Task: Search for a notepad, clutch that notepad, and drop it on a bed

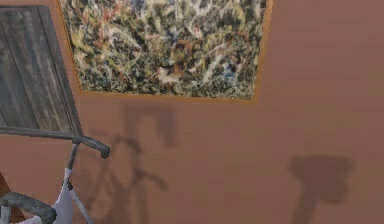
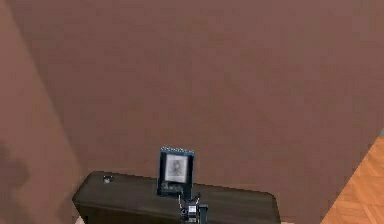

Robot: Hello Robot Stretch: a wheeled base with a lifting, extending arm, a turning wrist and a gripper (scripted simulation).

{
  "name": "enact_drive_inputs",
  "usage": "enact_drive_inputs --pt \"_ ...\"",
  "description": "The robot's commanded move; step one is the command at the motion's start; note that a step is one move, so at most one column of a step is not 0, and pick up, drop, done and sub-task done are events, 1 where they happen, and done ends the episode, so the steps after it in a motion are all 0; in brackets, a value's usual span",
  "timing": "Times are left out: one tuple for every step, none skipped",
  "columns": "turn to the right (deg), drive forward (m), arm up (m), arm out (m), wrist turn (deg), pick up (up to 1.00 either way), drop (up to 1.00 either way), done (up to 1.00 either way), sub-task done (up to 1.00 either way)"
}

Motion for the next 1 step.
enact_drive_inputs --pt "0.0 0.0 0.1 0.0 0.0 0.0 0.0 0.0 0.0"
